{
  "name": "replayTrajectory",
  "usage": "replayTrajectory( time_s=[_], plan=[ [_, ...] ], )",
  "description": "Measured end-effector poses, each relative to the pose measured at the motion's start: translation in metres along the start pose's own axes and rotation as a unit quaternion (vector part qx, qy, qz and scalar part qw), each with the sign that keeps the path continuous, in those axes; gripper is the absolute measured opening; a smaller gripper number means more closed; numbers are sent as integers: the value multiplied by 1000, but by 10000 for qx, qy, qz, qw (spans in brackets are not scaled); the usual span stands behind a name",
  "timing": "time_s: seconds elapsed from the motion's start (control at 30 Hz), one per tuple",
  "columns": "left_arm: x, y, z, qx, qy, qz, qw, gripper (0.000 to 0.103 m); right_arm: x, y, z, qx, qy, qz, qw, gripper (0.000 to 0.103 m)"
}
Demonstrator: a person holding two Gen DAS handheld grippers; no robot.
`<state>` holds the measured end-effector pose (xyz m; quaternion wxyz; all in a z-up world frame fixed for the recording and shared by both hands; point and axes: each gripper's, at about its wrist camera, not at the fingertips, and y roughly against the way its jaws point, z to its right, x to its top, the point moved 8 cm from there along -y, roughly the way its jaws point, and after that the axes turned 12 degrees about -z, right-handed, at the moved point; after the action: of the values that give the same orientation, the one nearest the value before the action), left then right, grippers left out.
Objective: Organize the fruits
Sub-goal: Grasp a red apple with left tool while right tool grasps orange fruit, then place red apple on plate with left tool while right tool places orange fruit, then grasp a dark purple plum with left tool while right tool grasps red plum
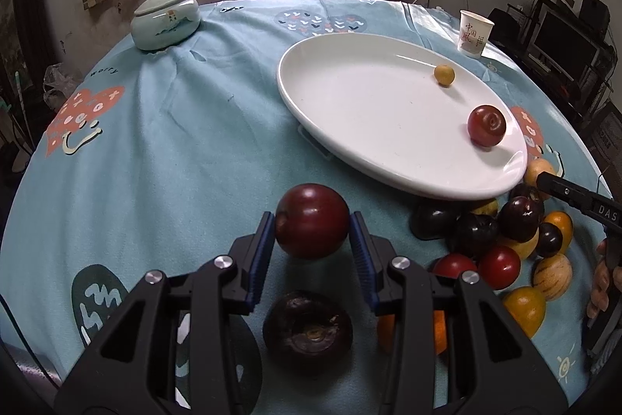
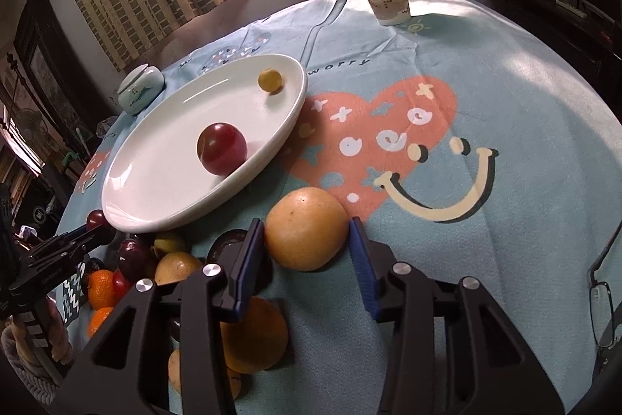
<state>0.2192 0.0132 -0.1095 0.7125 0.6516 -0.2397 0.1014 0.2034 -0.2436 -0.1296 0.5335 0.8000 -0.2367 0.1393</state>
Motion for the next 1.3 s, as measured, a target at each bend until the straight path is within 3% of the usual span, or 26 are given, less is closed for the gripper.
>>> replayTrajectory(
  time_s=[0.13,0.23,0.47,0.83,0.87,0.9,0.93,0.97,1.13,1.3],
  plan=[
    [10,23,3,77,-4,315,9995,40,11,42,0,140,-150,687,9974,44],
    [30,37,19,-69,-94,426,9990,40,26,57,-24,233,101,953,9951,44],
    [70,10,45,-45,-138,301,9994,40,76,15,-69,98,534,730,9959,44],
    [82,-28,34,-181,-43,-114,9998,42,97,-39,-57,-61,419,173,9990,47],
    [82,-29,32,-176,-32,-102,9998,46,97,-39,-57,-41,423,184,9989,47],
    [82,-28,31,-152,-11,-78,9999,54,97,-37,-58,-23,424,217,9989,53],
    [83,-25,29,-132,16,-26,9999,58,97,-33,-58,-54,418,276,9987,70],
    [84,-21,28,-123,43,36,9999,65,98,-28,-59,-115,408,364,9984,75],
    [80,0,29,-102,-15,263,9996,67,99,4,-65,91,438,789,9959,76],
    [63,27,13,-9,-9,486,9988,67,78,56,-69,421,468,1234,9904,76]
  ],
)
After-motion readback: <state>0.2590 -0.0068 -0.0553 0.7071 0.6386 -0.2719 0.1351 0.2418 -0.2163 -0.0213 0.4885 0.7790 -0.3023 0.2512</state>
